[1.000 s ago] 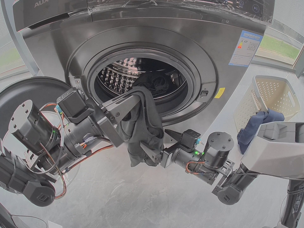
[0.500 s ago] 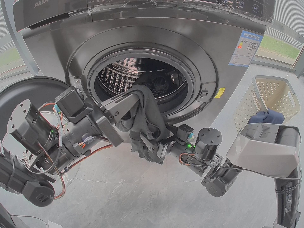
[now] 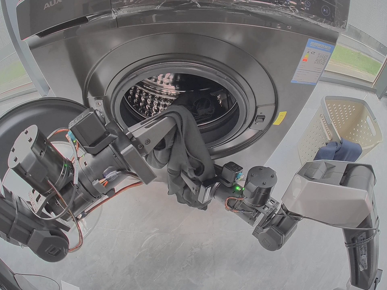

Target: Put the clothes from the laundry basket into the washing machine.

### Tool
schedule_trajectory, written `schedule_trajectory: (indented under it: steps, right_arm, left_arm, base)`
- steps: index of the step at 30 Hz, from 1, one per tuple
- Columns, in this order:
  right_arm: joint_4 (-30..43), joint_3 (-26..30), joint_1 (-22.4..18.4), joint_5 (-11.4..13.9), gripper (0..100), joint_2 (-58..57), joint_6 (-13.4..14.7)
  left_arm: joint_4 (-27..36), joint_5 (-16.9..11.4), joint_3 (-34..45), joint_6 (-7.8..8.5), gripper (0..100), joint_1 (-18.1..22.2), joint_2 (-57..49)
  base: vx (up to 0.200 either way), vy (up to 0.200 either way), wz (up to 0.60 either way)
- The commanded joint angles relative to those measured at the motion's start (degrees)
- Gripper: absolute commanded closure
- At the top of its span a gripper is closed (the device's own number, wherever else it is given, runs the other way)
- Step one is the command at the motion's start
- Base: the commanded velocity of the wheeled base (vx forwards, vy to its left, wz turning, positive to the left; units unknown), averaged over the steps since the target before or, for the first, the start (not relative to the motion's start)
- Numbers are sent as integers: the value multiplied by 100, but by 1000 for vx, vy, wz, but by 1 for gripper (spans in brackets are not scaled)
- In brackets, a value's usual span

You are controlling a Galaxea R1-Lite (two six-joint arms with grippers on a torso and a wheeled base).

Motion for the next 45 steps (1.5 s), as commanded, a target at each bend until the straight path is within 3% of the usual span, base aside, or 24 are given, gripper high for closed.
schedule_trajectory:
  steps: [1, 5, 12, 16, 22, 27, 31, 36, 45]
  right_arm:
    - [-10, 4, -13, 2, 100, -40, 6]
    - [-1, 39, -242, 11, 100, -268, 6]
    - [-1, 224, -496, -7, 100, -831, 32]
    - [-1, 330, -488, -16, 100, -1068, 32]
    - [-1, 338, -373, -24, 100, -1261, 24]
    - [-1, 294, -233, -51, 100, -1340, 32]
    - [-1, 286, -145, -51, 100, -1340, 32]
    - [-1, 259, -31, -51, 100, -1332, 50]
    - [-1, 259, 66, -59, 100, -1270, 50]
  left_arm:
    - [66, 26, 26, -10, 100, 60, 13]
    - [75, 448, 193, 16, 100, 227, 57]
    - [75, 483, 773, 34, 100, 658, 83]
    - [84, 404, 1195, 86, 100, 807, 207]
    - [-4, 263, 1599, 482, 100, 825, 734]
    - [-13, 263, 1652, 649, 100, 798, 1191]
    - [-13, 219, 1599, 684, 100, 781, 1446]
    - [-21, -106, 1546, 702, 100, 754, 1806]
    - [-21, -115, 1450, 702, 100, 754, 1982]
  base:
    - [0, 0, 0]
    - [0, 0, 0]
    - [0, 0, 0]
    - [0, 0, 0]
    - [0, 0, 0]
    - [0, 0, 0]
    - [0, 0, 0]
    - [0, 0, 0]
    - [0, 0, 0]
